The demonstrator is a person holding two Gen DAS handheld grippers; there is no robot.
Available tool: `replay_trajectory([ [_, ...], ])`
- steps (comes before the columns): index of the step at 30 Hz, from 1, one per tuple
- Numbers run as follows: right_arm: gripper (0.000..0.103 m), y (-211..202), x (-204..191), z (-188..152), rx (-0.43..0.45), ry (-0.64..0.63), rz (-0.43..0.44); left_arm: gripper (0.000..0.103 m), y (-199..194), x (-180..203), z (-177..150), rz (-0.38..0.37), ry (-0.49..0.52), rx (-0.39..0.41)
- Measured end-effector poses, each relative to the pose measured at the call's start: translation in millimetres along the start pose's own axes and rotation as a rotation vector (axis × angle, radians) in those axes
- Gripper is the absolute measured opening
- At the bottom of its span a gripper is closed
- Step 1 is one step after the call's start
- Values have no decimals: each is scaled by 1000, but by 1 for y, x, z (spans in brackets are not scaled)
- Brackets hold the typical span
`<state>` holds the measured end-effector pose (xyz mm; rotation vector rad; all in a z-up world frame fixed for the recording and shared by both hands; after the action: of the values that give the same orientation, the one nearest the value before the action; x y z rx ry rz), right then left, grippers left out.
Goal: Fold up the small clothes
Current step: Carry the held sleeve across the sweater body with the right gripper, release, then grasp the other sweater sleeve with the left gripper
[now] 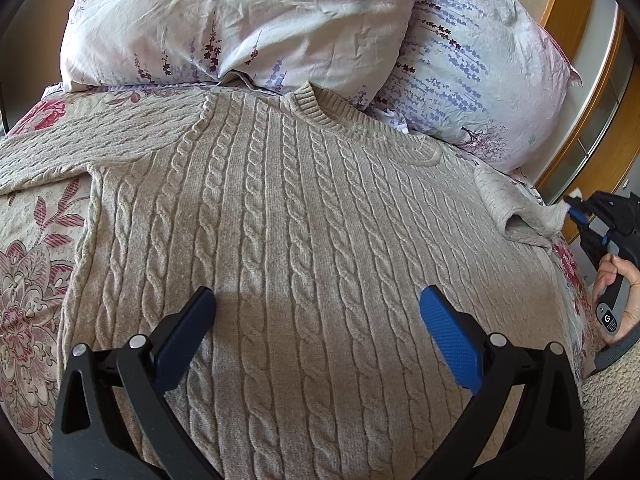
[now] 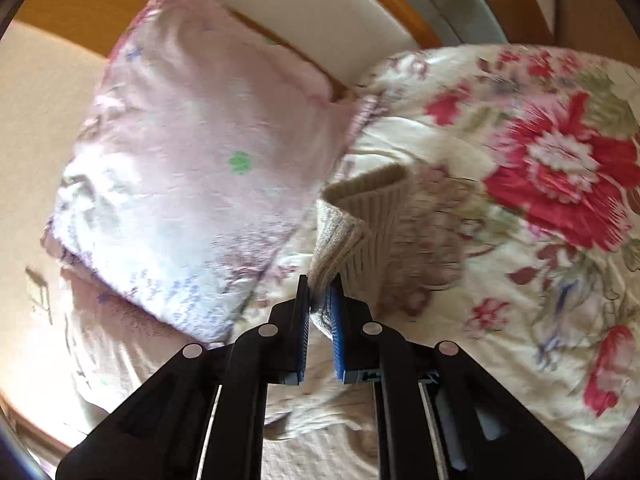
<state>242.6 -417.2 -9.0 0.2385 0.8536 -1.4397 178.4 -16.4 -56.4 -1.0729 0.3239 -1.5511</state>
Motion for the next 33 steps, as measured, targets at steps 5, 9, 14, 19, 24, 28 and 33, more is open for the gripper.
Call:
replay_trajectory([
  [5,11,20,-122,-27,-57,-117,298,101,-3,-2,2,-44,-35,5],
  [9,10,54,-203,-79,-183,-227,475,101,-7,-6,5,-115,-93,15],
  [14,10,109,-243,-180,-461,-351,493,101,-14,-11,10,-217,-175,33],
  [19,11,126,-239,-237,-602,-391,441,101,-37,-19,14,-335,-234,88],
  [24,11,135,-230,-253,-647,-374,400,101,-68,-47,38,-294,-251,182],
  [28,27,130,-239,-262,-692,-403,401,101,-80,-85,66,-124,-267,247],
  [33,102,93,-258,-252,-652,-537,388,101,-87,-135,85,-92,-391,234],
])
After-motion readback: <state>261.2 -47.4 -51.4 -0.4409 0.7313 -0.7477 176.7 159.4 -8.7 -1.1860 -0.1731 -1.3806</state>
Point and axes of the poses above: each gripper's, at about its wrist camera, not at the fingertips, and y roughly the way its jaws point, x to its right, z to its top, the point moved 9 cm from there along y, roughly the way its jaws point, and after that the axes turned 15 degrees about -y, right-handed, at the moved point
